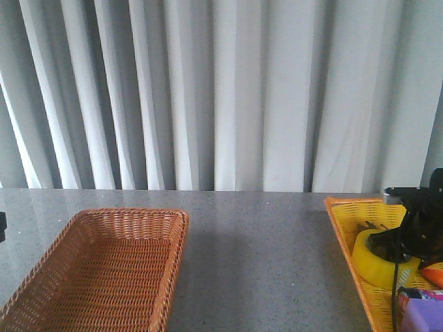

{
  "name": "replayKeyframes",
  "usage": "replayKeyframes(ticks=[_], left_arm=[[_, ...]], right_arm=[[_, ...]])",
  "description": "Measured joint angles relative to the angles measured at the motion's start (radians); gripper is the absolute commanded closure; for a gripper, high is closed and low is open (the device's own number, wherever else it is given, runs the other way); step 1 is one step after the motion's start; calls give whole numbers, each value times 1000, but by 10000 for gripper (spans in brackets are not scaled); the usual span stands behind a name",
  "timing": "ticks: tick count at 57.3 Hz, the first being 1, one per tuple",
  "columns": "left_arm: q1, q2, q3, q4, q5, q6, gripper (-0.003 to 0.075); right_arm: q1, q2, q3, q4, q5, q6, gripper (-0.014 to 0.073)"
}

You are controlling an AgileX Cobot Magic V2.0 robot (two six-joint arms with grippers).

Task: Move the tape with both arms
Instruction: 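Lower the right gripper into the yellow basket and grasp the yellow tape roll, then lift the tape roll out and set it on the table between baskets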

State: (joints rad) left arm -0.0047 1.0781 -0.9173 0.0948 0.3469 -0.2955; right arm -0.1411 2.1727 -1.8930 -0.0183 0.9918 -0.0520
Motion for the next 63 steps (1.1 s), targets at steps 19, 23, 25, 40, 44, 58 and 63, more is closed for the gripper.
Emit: replayKeyframes(ticks=[19,23,25,40,44,58,63], left_arm=[[0,0,0,0,8,0,218],[0,0,0,1,6,0,218],[0,0,0,2,3,0,218],[0,0,0,3,-15,0,218],[0,0,0,3,-23,0,218],[0,0,0,3,-31,0,218],[0,0,0,3,-2,0,218]], right_arm=[[-1,11,-114,-6,85,-8,601],[-1,9,-174,1,121,-11,600],[-1,6,-198,5,133,-14,599],[30,-102,-312,156,212,-126,590],[73,-123,-317,190,239,-154,586],[286,-125,-267,146,267,-181,578],[353,-112,-247,95,263,-182,573]])
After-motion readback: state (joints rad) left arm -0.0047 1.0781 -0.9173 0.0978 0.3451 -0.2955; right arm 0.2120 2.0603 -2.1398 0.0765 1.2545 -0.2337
